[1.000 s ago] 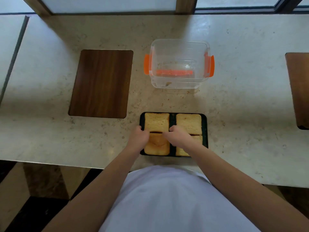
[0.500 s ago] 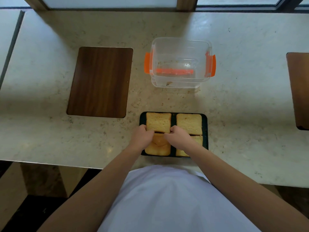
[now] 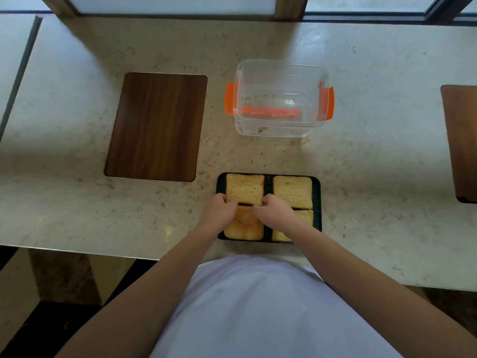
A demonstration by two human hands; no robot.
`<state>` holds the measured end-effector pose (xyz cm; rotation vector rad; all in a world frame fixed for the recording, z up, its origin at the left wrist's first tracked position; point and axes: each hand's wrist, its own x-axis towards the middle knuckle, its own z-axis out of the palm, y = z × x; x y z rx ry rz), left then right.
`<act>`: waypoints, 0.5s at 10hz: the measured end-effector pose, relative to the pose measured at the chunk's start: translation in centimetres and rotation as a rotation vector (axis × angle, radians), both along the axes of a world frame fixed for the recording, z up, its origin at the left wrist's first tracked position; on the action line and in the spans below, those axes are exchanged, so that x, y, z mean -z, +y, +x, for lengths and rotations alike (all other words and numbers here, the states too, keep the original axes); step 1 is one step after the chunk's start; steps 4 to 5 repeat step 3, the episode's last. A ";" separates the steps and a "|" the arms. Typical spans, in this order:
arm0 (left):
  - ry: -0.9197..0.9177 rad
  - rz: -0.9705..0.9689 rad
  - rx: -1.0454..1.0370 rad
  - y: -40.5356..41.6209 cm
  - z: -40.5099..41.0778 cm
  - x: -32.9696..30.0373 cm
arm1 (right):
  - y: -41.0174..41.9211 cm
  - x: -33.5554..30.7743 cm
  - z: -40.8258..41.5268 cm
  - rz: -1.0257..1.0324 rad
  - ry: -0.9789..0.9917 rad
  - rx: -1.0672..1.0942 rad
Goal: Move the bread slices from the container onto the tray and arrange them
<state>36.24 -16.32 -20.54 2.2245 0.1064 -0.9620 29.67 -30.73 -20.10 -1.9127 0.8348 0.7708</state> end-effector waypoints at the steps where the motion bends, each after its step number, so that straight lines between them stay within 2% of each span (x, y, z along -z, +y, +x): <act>1: -0.272 0.178 0.331 0.1 -1.0 -1.4 | -0.4 -0.6 -0.6 -0.001 0.021 0.000; 2: -0.531 0.279 0.550 -0.7 -0.7 -2.0 | -1.4 -0.6 -0.1 0.008 0.030 -0.022; 3: -0.785 0.140 0.759 -0.3 -0.3 -6.0 | 0.3 -4.6 -2.1 -0.065 -0.138 0.166; 5: -0.785 0.140 0.759 -0.3 -0.3 -6.0 | 0.3 -4.6 -2.1 -0.065 -0.138 0.166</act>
